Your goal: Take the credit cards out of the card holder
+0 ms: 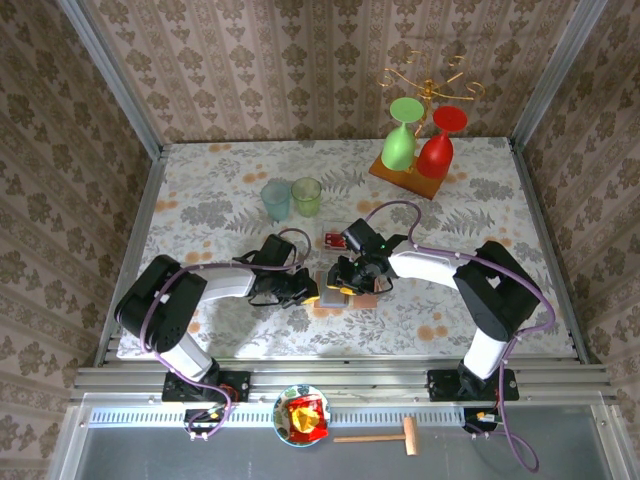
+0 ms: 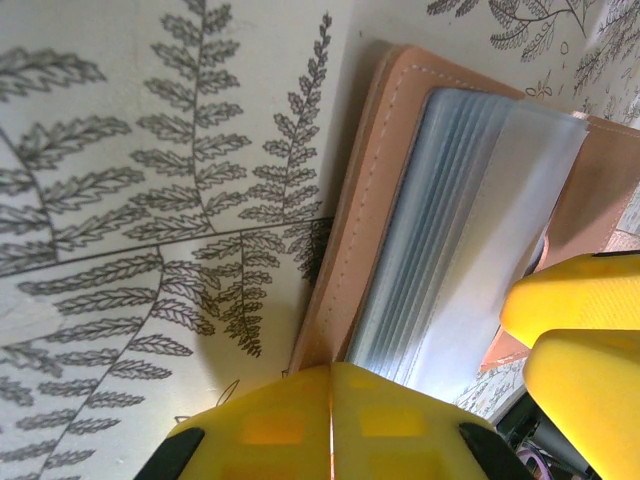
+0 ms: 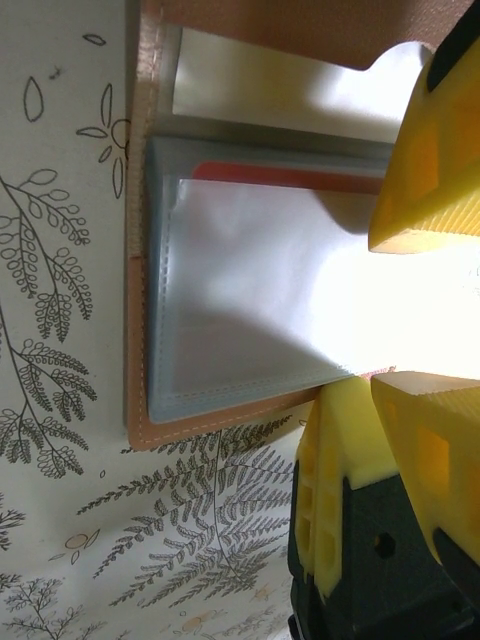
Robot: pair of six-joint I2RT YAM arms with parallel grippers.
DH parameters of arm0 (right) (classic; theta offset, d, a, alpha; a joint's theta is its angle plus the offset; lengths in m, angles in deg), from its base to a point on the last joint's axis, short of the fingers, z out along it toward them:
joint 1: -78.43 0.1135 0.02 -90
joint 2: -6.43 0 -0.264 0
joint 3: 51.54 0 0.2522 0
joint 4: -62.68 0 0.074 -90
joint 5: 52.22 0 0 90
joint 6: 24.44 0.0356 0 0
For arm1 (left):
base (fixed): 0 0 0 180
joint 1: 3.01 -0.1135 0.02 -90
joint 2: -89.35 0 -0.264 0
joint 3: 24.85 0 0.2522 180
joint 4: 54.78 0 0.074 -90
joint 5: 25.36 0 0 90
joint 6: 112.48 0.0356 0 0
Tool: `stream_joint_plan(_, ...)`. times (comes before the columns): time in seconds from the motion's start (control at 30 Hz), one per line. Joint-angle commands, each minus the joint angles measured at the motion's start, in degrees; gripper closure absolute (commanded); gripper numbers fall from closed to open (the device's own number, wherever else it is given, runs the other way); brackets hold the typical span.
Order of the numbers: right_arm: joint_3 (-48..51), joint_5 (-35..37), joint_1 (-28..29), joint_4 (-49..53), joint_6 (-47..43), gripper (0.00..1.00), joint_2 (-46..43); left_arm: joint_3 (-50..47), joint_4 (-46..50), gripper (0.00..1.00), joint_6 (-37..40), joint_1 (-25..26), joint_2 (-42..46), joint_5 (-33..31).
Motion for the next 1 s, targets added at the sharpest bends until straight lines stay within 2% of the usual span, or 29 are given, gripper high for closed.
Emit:
stream_joint_plan(0.0, 0.2, -0.6, 0.3, 1.4, -0.4, 0.63, 1.1, -1.1, 2.1, 0.92, 0.6, -0.2, -1.1, 0.6)
stream_joint_plan(0.53, -0.6, 3.9, 0.2, 7.2, -2.6, 0.63, -0.5, -1.8, 1.6, 0.91, 0.5, -0.8, -1.5, 0.7)
stream_joint_plan(0.97, 0.1, 4.5, -0.2, 6.8, -2.4, 0.63, -1.9, -1.9, 2.0, 0.91, 0.5, -0.9, -1.2, 0.5)
